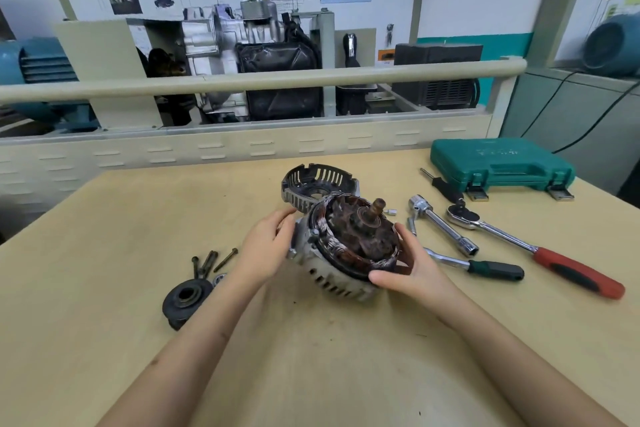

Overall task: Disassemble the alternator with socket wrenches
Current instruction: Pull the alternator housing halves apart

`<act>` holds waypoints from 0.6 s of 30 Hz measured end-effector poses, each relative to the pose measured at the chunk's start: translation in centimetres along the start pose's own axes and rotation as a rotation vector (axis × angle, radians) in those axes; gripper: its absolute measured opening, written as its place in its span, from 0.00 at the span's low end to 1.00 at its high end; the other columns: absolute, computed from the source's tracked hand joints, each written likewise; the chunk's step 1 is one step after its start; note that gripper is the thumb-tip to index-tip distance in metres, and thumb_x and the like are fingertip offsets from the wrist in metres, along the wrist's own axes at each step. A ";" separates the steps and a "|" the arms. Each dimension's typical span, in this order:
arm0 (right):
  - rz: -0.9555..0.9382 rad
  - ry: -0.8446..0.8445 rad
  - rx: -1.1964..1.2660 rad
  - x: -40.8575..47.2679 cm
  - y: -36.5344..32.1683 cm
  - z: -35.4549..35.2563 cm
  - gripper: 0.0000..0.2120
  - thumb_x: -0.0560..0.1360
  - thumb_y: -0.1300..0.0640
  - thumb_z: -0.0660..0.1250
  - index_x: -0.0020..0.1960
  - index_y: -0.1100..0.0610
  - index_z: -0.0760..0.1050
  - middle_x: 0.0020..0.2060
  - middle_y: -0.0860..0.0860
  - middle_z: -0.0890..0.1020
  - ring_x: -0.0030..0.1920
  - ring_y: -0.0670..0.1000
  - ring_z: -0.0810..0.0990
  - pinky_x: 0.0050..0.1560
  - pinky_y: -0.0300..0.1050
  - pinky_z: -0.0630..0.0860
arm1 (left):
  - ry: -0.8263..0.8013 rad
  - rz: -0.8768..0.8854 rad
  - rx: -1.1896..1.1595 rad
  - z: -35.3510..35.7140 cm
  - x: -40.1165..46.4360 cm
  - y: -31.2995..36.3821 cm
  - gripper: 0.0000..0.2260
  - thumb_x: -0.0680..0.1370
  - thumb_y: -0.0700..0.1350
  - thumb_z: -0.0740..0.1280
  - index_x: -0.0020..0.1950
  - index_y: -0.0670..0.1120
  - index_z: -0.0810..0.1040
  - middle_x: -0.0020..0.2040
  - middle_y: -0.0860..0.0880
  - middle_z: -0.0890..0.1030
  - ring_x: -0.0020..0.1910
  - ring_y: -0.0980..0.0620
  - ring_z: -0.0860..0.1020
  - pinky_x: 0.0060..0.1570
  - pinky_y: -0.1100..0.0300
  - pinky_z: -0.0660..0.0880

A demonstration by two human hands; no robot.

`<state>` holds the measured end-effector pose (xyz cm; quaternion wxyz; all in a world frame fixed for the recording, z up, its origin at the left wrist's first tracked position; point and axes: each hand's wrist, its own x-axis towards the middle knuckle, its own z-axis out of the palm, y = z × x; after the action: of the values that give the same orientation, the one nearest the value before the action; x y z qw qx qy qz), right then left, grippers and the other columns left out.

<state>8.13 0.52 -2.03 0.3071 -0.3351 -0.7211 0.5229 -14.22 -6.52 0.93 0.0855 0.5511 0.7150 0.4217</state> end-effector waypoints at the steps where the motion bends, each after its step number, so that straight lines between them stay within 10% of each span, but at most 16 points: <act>1: 0.000 -0.009 0.027 0.2 0.0 0.1 0.42 0.52 0.41 0.77 0.61 0.35 0.60 0.62 0.35 0.69 0.64 0.39 0.69 0.66 0.43 0.66 | 0.009 0.011 0.030 -0.2 0.2 0.2 0.15 0.80 0.46 0.57 0.65 0.45 0.73 0.64 0.47 0.75 0.63 0.51 0.71 0.54 0.66 0.63; 9: -0.039 -0.048 0.068 0.5 -0.2 -0.1 0.34 0.57 0.45 0.77 0.57 0.33 0.65 0.58 0.34 0.73 0.59 0.34 0.73 0.56 0.35 0.71 | -0.416 0.187 -0.004 -1.8 0.8 4.0 0.38 0.59 0.71 0.65 0.68 0.64 0.63 0.63 0.68 0.67 0.60 0.70 0.66 0.59 0.72 0.62; 18: -0.082 -0.016 0.125 1.2 -0.8 0.5 0.34 0.58 0.52 0.76 0.59 0.42 0.64 0.56 0.40 0.74 0.52 0.30 0.74 0.47 0.25 0.72 | -0.560 0.193 0.365 -1.1 2.5 6.2 0.51 0.61 0.61 0.76 0.75 0.50 0.52 0.74 0.55 0.52 0.72 0.56 0.54 0.63 0.65 0.56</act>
<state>6.96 1.03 -1.31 0.3430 -0.2813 -0.7027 0.5564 -11.34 -4.68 6.78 0.1383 0.7167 0.6720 0.1253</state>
